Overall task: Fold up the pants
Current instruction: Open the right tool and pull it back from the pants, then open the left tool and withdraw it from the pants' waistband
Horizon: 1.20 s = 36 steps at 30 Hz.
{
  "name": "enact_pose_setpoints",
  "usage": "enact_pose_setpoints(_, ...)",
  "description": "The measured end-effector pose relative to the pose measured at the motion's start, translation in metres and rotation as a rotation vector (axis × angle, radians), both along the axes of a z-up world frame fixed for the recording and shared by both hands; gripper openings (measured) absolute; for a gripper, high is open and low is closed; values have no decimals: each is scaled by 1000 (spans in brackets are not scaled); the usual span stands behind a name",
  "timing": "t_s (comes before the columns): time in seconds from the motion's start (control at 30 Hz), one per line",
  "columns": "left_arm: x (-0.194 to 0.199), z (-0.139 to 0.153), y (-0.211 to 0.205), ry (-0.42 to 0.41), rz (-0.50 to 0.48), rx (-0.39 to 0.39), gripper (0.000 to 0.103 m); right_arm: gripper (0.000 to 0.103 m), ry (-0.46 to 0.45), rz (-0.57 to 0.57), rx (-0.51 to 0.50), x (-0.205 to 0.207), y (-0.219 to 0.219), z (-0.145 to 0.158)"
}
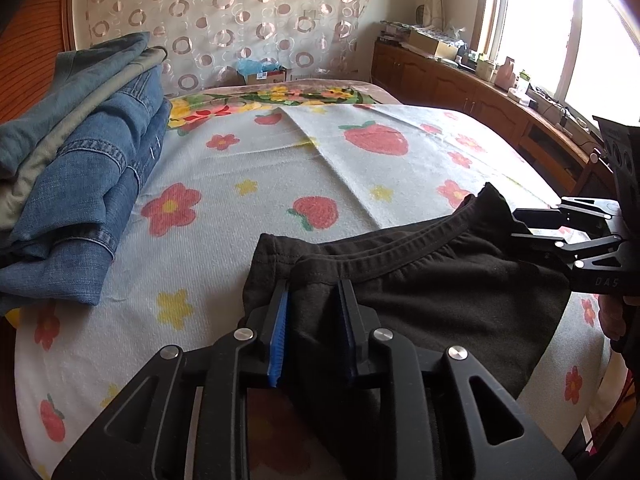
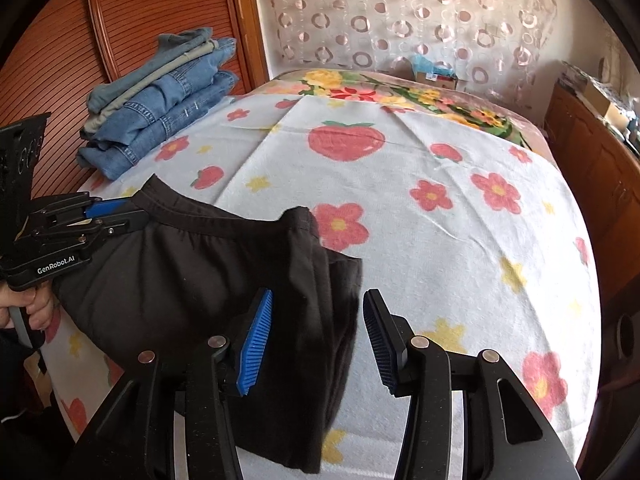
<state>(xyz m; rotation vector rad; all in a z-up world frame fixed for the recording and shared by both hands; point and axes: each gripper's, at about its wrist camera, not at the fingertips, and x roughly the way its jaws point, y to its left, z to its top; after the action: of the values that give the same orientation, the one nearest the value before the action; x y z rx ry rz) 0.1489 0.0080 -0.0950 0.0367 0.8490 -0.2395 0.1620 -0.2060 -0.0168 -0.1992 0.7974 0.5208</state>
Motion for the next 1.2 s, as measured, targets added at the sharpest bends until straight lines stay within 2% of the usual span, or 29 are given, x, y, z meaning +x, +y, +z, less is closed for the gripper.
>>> enact_pose_setpoints(0.67,1,-2,1,2,2,-5,28,48,-32,-34,-9,6,7,-10)
enact_pose_setpoints(0.7,1,-2,1,0,-1,-1,30,49,-39,-34,-9,6,7,-10)
enact_pose_setpoints(0.73,1,-2,1,0,-3,3,38,49,-41,-33,-11,6,7,-10)
enact_pose_setpoints(0.8,1,-2,3,17,-19,-23,48,49,-39,-32,-8,5,6,-10)
enact_pose_setpoints(0.87,0,2,4,19,-25,-31,64,49,-39,-31,-7,6,5,-10)
enact_pose_setpoints(0.9,-2,5,4,6,-18,-22,80,49,-39,-31,-8,5,5,-10)
enact_pose_setpoints(0.97,-4,10,7,-12,-8,-20,82,49,-40,-30,-10,6,4,-10)
enact_pose_setpoints(1.2,5,9,17,25,38,15,82,50,-41,-29,-12,6,4,-10)
